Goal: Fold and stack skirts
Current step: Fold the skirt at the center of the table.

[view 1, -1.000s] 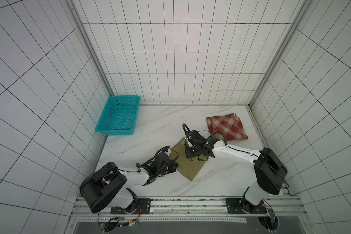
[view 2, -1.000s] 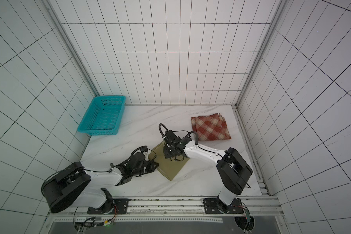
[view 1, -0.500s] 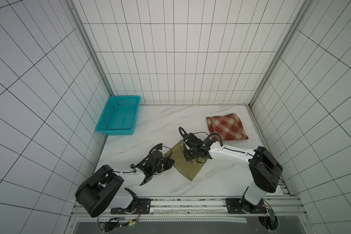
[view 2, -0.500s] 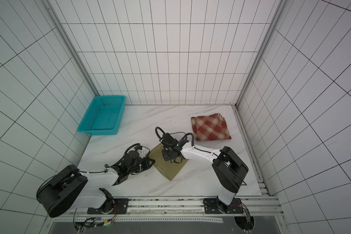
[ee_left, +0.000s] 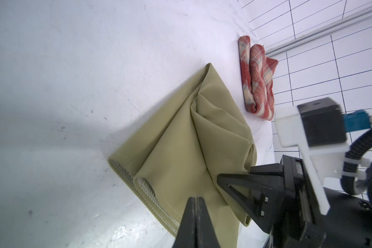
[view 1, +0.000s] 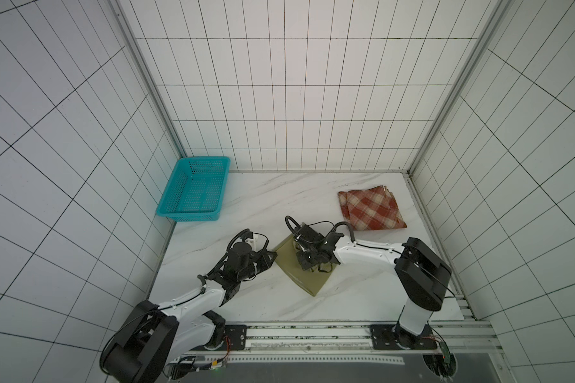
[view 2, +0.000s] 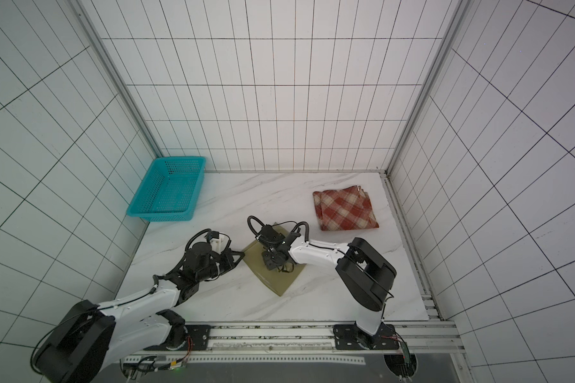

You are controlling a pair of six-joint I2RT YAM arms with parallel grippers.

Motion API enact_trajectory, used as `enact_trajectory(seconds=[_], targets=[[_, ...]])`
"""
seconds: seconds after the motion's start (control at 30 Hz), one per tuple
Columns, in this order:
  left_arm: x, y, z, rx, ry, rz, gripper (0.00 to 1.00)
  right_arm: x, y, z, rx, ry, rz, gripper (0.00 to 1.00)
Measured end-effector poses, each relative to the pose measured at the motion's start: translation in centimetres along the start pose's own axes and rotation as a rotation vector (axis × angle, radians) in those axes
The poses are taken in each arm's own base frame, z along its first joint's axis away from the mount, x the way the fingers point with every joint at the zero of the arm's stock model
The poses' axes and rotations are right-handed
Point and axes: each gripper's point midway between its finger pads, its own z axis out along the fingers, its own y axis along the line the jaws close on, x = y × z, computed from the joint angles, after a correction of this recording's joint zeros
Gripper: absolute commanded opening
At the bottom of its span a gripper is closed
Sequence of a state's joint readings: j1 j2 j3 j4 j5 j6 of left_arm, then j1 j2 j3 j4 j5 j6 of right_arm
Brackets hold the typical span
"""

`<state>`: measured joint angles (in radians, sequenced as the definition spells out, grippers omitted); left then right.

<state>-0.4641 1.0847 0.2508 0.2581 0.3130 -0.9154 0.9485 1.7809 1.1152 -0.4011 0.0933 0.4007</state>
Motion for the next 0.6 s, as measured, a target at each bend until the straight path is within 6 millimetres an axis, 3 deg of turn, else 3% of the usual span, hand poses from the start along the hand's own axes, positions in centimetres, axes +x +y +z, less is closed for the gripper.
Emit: enact_trajectory(seconds=[0.23, 0.47, 0.6], targets=[[-0.5, 0.8, -0.6, -0.029, -0.014, -0.007, 0.0, 0.3, 0.9, 0.5, -0.004, -0.002, -0.026, 0.01], [-0.3, 1.3, -0.7, -0.046, -0.001, -0.016, 0.0, 0.6, 1.9, 0.6, -0.016, -0.003, -0.041, 0.29], [-0.2, 1.3, -0.8, -0.047, 0.003, -0.017, 0.0, 0.7, 2.5, 0.6, -0.025, -0.008, -0.044, 0.37]])
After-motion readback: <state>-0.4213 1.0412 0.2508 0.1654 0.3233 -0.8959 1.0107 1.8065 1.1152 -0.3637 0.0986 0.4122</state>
